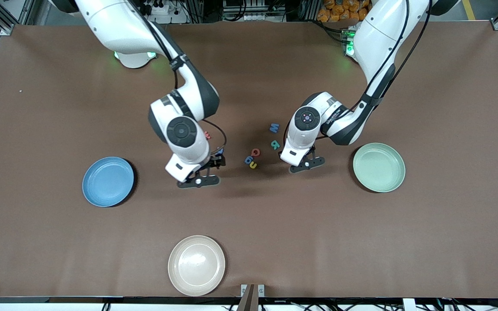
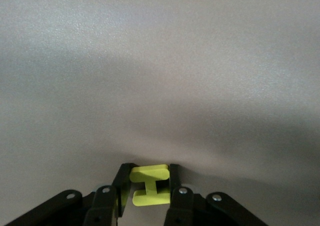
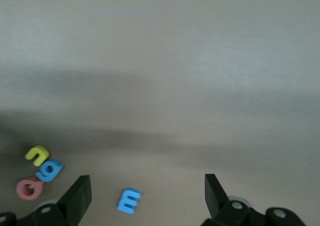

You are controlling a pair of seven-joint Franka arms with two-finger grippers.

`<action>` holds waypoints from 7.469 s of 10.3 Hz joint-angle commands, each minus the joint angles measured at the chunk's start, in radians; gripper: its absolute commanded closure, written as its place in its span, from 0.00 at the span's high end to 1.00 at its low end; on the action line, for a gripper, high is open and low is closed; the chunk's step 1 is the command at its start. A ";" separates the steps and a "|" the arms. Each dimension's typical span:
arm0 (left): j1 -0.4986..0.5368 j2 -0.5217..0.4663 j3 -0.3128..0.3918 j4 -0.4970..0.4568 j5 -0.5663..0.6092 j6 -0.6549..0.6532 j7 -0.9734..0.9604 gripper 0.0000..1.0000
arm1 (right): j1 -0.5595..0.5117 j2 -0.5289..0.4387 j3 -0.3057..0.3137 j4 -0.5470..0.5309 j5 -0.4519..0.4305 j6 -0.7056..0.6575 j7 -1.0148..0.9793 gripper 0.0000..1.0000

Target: Sort upper and lower case letters into plates

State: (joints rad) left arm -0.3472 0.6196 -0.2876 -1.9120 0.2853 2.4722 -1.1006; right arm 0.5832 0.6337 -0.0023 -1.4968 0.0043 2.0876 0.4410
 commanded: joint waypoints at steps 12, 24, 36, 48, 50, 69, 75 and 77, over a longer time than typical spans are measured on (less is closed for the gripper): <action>0.376 -0.239 -0.010 -0.101 0.029 -0.187 0.513 0.00 | 0.156 0.265 -0.007 0.248 0.008 0.110 -0.172 1.00; 0.482 -0.184 -0.012 -0.099 0.023 -0.180 0.662 0.89 | 0.204 0.328 0.010 0.242 0.003 0.167 -0.292 1.00; 0.462 -0.182 -0.188 -0.090 0.018 -0.185 0.399 0.85 | 0.202 0.334 0.007 0.240 -0.024 0.164 -0.314 0.00; 0.200 -0.088 -0.209 0.017 0.018 -0.184 -0.057 0.82 | -0.003 0.172 -0.045 0.239 -0.018 -0.002 -0.295 0.00; 0.147 -0.049 -0.209 0.065 0.018 -0.184 -0.148 0.82 | -0.005 0.138 -0.116 0.228 -0.018 -0.052 -0.228 0.00; 0.019 0.121 -0.182 0.122 0.115 -0.113 -0.321 0.67 | -0.390 -0.097 -0.154 -0.198 -0.012 0.042 -0.398 0.00; 0.007 0.120 -0.182 0.123 0.115 -0.113 -0.321 0.00 | -0.393 -0.098 -0.156 -0.217 -0.017 0.040 -0.398 1.00; 0.019 0.108 -0.182 0.126 0.115 -0.114 -0.317 0.00 | -0.398 -0.098 -0.154 -0.217 -0.020 0.039 -0.398 1.00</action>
State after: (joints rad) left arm -0.3289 0.7228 -0.4763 -1.7935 0.3692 2.3532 -1.3815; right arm 0.2019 0.5658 -0.1712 -1.6816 -0.0064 2.1180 0.0508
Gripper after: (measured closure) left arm 0.714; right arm 0.379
